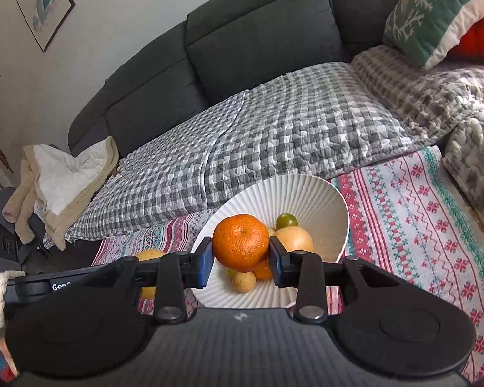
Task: Organize fruits
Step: 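Lower both fruits into the white plate and open both grippers, then grasp a red-orange fruit with the left gripper while the right grasps another red-orange fruit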
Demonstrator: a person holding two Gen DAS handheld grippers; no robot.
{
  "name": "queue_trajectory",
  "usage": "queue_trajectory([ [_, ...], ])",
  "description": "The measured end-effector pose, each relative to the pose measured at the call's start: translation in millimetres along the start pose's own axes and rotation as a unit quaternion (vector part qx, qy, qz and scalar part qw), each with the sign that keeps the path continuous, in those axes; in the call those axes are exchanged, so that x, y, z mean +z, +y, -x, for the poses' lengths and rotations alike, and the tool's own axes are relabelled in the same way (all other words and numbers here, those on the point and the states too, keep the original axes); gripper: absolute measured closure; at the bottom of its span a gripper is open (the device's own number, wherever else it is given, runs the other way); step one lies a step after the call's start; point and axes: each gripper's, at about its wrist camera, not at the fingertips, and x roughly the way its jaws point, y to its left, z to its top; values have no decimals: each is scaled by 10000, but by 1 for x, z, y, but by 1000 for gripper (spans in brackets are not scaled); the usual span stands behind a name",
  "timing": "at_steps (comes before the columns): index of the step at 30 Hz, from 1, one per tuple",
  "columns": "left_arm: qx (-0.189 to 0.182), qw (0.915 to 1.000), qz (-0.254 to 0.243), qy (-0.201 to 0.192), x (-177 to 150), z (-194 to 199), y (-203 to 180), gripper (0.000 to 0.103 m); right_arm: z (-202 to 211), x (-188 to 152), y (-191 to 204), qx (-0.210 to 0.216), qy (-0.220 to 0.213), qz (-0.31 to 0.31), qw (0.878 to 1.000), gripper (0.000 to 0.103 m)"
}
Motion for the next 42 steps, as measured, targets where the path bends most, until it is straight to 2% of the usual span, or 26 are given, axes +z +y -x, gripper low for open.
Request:
queue_trajectory([
  [3, -163, 9996, 215, 44, 6, -19, 2, 58, -33, 19, -4, -74, 284, -208, 9994, 71],
  [8, 247, 9988, 274, 319, 7, -57, -1, 58, -71, 13, -6, -384, 696, -64, 9968, 70],
  [11, 458, 9985, 144, 279, 2, -66, -2, 57, -85, 11, -14, -333, 903, -143, 9953, 70],
  [14, 463, 9982, 267, 281, 1, -67, 7, 57, -89, 16, -17, -372, 985, -241, 9942, 67],
  [16, 546, 9971, 440, 293, 3, -66, 13, 52, -84, 19, -16, -439, 960, -173, 9943, 59],
  [18, 436, 9968, 603, 289, 7, -59, 20, 40, -77, 21, -16, -500, 869, -50, 9950, 53],
  [21, 372, 9951, 905, 97, 14, -41, 28, 25, -61, 26, -18, -594, 708, 77, 9957, 51],
  [22, 369, 9952, 902, 29, 15, -35, 30, 23, -53, 27, -20, -566, 645, 95, 9963, 51],
  [26, 572, 9974, 314, -312, 8, 2, 32, 14, -12, 23, -25, -483, 361, 499, 9969, 49],
  [28, 826, 9953, -304, -395, -12, 15, 31, 14, 9, 9, -26, -315, 349, 1056, 9933, 29],
  [30, 940, 9900, -968, -407, -37, 21, 29, 15, 31, -19, -26, 2, 235, 1853, 9824, 25],
  [32, 845, 9839, -1554, -272, -60, 17, 27, 16, 41, -45, -28, 116, 194, 2296, 9730, 25],
  [35, 498, 9816, -1845, -23, -79, 4, 23, 16, 34, -77, -31, 152, 377, 2651, 9634, 25],
  [39, 198, 9792, -2015, 122, -85, -20, 18, 16, 3, -87, -30, 129, 722, 2593, 9630, 39],
  [40, 181, 9777, -2090, 82, -85, -25, 17, 16, -5, -86, -29, 160, 753, 2498, 9652, 44],
  [42, 307, 9758, -2164, 16, -84, -35, 16, 16, -17, -82, -30, 164, 679, 2340, 9697, 46],
])
